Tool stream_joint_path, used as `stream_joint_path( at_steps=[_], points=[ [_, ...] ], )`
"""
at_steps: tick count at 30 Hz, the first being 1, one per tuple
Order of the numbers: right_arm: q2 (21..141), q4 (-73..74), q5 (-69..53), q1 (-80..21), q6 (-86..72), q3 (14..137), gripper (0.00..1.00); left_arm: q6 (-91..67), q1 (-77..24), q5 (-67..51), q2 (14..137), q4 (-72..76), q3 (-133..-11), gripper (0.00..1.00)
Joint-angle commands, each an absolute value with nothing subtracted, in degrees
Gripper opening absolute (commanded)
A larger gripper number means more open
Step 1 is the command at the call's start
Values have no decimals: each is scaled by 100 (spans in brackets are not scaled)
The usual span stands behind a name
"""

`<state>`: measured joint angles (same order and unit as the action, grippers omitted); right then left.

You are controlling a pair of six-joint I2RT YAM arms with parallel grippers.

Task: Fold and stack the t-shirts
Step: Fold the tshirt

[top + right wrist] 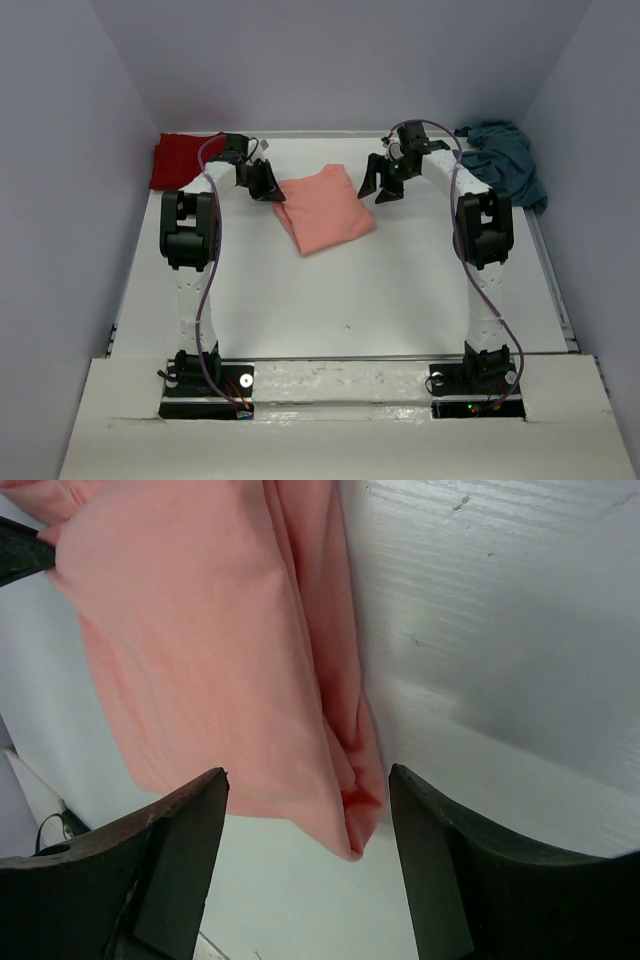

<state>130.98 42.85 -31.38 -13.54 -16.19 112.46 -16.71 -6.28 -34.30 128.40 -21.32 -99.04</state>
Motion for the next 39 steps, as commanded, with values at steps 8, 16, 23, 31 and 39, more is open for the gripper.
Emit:
stream_joint_path(
  at_steps=[8,16,23,31,39],
  points=[
    [13342,3929,-3814,-1433,-1705,11294,69,-1591,-606,-3542,12542,-2320,-10222,13],
    [13324,3709,-4183,-1433,-1775,10820,63,-1591,-606,-3524,12560,-2347,-10283,13],
    [13219,3691,-4350,-1380,-1819,10539,59,-1626,-606,-3516,12560,-2338,-10292,13],
    [12911,3691,-4482,-1327,-1802,9985,59,-1617,-606,-3507,12551,-2355,-10310,13],
    [12560,3674,-4544,-1327,-1775,9405,59,-1635,-606,-3507,12472,-2285,-10169,13]
  ],
)
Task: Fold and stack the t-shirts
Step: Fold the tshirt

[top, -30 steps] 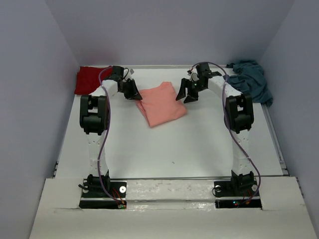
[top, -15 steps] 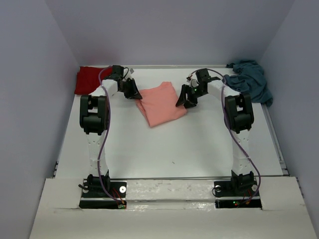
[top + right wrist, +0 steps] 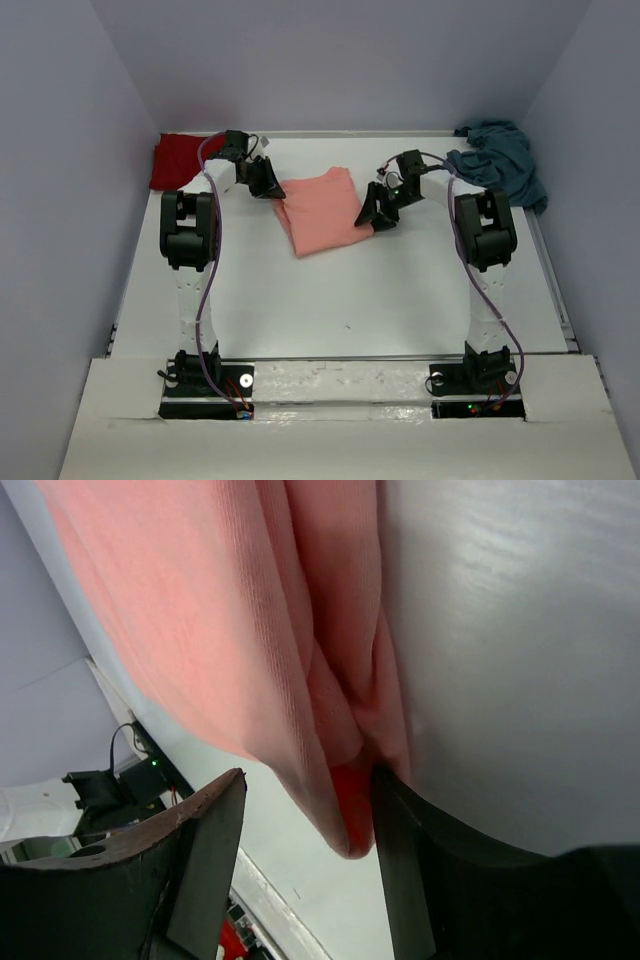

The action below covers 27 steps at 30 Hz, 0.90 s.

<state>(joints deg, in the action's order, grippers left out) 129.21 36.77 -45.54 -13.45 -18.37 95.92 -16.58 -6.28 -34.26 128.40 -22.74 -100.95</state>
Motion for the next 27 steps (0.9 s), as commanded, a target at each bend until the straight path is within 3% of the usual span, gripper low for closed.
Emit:
stream_joint_path(
  at_steps=[1,10,15,16,27],
  points=[
    [12542,3674,-4561,-1327,-1775,9387,59,-1635,-606,-3507,12472,-2276,-10169,13],
    [12349,3674,-4720,-1327,-1916,9387,57,-1626,-607,-3524,12454,-2276,-10134,13],
    [12287,3674,-4834,-1327,-1969,9360,41,-1626,-606,-3533,12454,-2285,-10125,13],
    [12287,3674,-4851,-1327,-1977,9343,35,-1635,-606,-3533,12454,-2276,-10125,13],
    [12164,3674,-5010,-1327,-1969,8948,29,-1617,-606,-3551,12498,-2294,-10160,13]
  ],
)
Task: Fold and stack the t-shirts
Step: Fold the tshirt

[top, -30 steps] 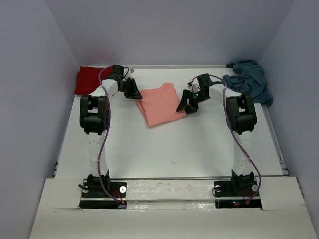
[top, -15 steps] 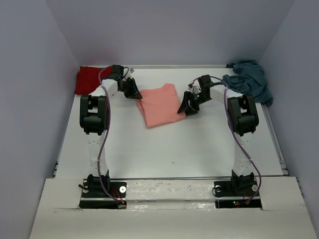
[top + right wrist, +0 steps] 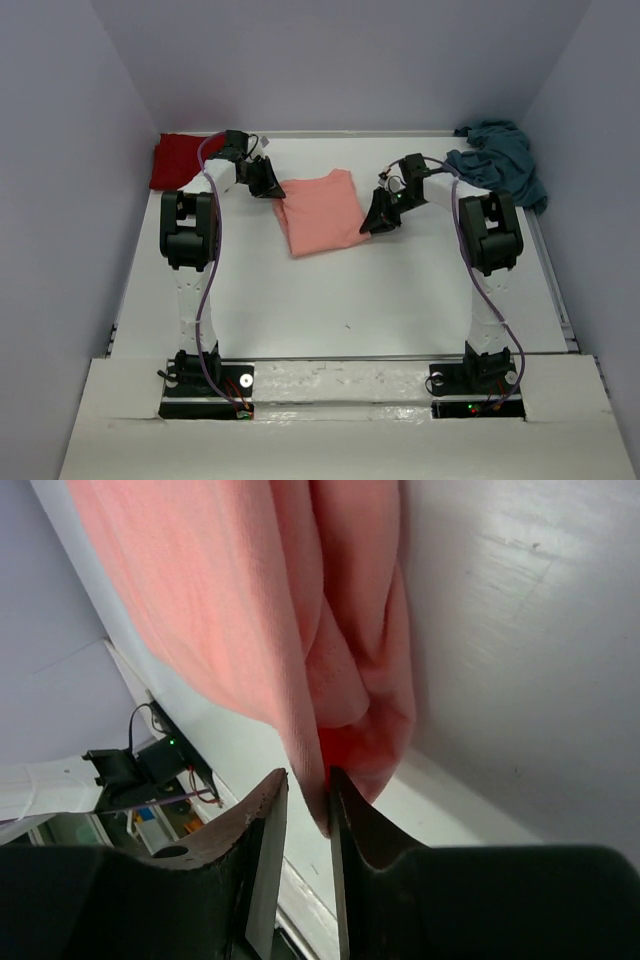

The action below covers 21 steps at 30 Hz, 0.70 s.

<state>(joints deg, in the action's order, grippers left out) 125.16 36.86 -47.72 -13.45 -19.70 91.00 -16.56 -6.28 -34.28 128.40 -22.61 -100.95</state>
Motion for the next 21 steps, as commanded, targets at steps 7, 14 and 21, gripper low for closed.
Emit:
stream_joint_path(
  at_steps=[7,14,21],
  points=[
    [11980,3647,-4975,-1327,-1863,8447,20,-1608,-615,-3551,12498,-2303,-10143,13],
    [11892,3595,-4957,-1327,-1854,8148,18,-1600,-615,-3656,12454,-2364,-9994,13],
    [11716,3533,-4948,-1379,-1881,7814,3,-1564,-615,-3744,12059,-2364,-9422,14]
  ],
)
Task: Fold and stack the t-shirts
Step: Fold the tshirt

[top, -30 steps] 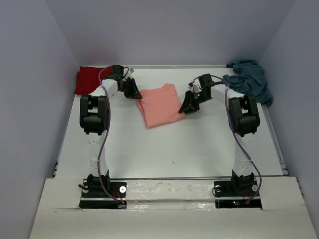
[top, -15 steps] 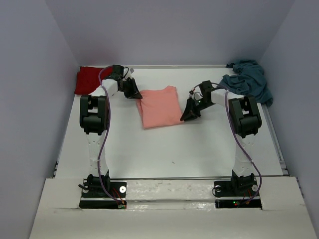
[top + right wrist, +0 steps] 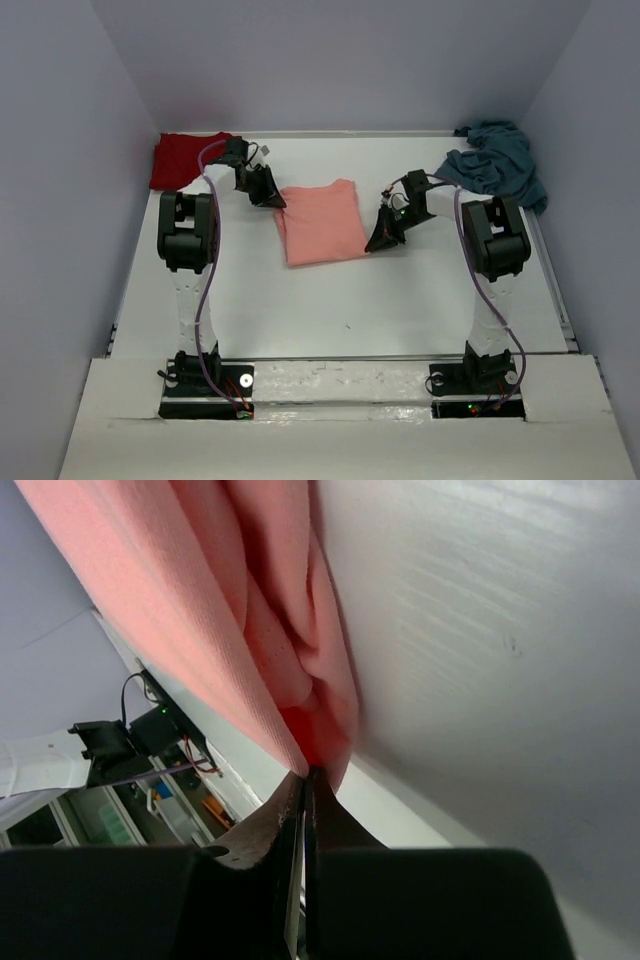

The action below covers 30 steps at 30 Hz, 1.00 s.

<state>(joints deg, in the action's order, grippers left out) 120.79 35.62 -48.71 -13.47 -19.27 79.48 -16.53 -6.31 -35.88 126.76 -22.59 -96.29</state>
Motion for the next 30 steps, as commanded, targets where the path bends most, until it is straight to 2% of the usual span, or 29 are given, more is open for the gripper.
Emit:
stream_joint_path(
  at_steps=[1,14,30],
  points=[
    [11672,3533,-4948,-1380,-1881,7726,1,-1547,-615,-3753,12032,-2364,-9291,14],
    [10785,3551,-4975,-1590,-1986,6628,0,-1564,-773,-3858,11400,-2224,-8174,14],
    [9115,3305,-4702,-2109,-2566,4571,0,-1968,-1687,-3779,10415,-1925,-6821,14]
  ],
)
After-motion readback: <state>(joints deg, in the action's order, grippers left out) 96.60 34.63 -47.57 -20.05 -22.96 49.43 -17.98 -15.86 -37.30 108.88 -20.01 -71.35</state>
